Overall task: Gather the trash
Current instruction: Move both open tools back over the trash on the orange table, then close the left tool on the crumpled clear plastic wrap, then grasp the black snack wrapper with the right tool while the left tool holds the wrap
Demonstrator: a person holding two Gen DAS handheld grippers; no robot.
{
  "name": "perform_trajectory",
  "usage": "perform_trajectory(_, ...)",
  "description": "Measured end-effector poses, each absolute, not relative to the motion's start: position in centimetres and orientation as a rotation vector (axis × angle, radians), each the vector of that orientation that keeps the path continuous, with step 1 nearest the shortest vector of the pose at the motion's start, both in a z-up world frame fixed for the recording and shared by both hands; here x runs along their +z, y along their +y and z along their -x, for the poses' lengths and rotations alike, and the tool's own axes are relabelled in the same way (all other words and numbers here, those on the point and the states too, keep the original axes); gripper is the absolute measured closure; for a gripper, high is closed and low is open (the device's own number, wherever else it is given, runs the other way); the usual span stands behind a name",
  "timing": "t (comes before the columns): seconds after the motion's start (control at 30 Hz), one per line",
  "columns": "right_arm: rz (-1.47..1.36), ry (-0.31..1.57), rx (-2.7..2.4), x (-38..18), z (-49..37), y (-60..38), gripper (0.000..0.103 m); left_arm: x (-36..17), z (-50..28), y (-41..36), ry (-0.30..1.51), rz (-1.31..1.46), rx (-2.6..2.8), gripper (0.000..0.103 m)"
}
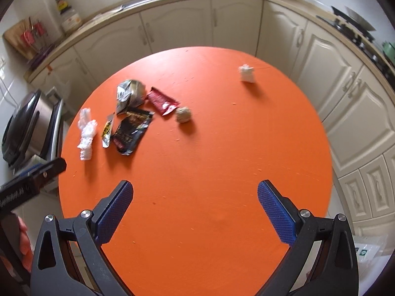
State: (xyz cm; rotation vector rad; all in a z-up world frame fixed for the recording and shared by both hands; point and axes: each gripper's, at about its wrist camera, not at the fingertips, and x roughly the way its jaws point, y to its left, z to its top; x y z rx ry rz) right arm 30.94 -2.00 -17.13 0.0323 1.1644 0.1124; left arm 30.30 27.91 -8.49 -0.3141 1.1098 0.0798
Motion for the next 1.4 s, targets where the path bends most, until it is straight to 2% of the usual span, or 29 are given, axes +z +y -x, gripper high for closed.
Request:
perform_trajectory(0.23,0.047,1.222,0.147,-19.5,-32.9,2.0,0.001,-11.8,-36.0,31.2,1.191,0.406,0.141,0.02)
perform_trajectory(0.53,0.082,1.265,0.089,-21.9,-37.3,2.8,0.001,-14.0,-40.9,30.8,1.226,0.405,0.112,0.02)
perform_trajectory(0.63,0.085,1.282,0.078,-22.6,-38.7,2.9,0.001,-14.0,-41.9,29.8,1.205,0.344,0.124,0.047)
perform_trajectory(0.67,0.081,1.288,0.076,-22.8,-39.3,2.9,0.001,-14.1,-42.0,29.5,1.201,0.327,0.128,0.07)
perform_trajectory(0.7,0.078,1.291,0.075,-22.9,-39.7,2.9,0.001,-14.2,-41.9,29.0,1.2,0.305,0.147,0.078)
perform_trajectory(1.13,0.079,1.345,0.126,-25.2,-43.4,7.6,0.003,-13.0,-36.8,32.2,1.196,0.392,0.062,0.081)
perform_trajectory(1.3,0.15,1.327,0.146,-25.6,-43.5,9.7,0.01,-12.7,-35.6,32.5,1.199,0.405,0.057,0.081)
perform_trajectory(1.4,0.096,1.354,0.167,-25.7,-43.8,9.8,0.012,-13.0,-35.6,32.5,1.199,0.417,0.053,0.081)
